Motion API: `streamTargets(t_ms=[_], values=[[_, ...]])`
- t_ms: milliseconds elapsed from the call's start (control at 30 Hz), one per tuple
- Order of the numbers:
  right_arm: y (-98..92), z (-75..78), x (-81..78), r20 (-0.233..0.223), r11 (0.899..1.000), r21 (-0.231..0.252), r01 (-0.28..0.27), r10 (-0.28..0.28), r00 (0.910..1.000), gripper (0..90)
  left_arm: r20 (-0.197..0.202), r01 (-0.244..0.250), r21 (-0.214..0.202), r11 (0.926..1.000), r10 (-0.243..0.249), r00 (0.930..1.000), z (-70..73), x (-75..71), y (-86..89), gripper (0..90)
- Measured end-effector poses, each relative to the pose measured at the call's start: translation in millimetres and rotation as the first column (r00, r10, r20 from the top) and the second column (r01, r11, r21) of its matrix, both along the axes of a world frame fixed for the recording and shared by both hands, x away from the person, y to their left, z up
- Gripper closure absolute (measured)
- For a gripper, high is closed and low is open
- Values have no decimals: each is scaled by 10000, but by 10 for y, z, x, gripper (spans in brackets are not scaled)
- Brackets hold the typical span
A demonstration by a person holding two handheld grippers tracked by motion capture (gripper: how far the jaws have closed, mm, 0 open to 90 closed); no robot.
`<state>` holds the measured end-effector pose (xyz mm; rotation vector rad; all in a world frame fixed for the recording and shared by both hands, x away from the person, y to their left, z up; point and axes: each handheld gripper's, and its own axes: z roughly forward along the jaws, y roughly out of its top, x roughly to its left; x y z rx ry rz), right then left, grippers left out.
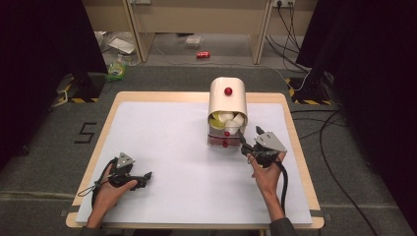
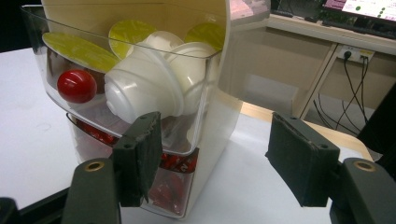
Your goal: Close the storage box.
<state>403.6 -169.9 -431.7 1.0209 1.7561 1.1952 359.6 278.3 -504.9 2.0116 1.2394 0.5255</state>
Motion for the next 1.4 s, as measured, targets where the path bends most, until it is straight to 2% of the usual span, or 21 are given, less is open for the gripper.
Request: streamTargets(t_ms=[833,967,1133,1200,1400], values=[[13,-2,95,81,9999,-47,160,-159,9998,340,0,-3,3,10000,3,10000,0,0,0,92],[20,-3,83,60,9999,-26,153,-153,9999,364,-1,-1,1,10000,1,10000,0,0,0,92],[6,7,30,-18,9999,27,101,-101,9999,346,-1,-1,-1,10000,1,10000,0,0,0,92],[-21,15,-9,133,9996,-232,160,-157,9998,331,-1,1,-3,10000,-1,10000,0,0,1,92],[-81,15,-69,2,9999,-121,104,-104,9999,323,-4,1,-10,10000,-1,10000,0,0,1,92]])
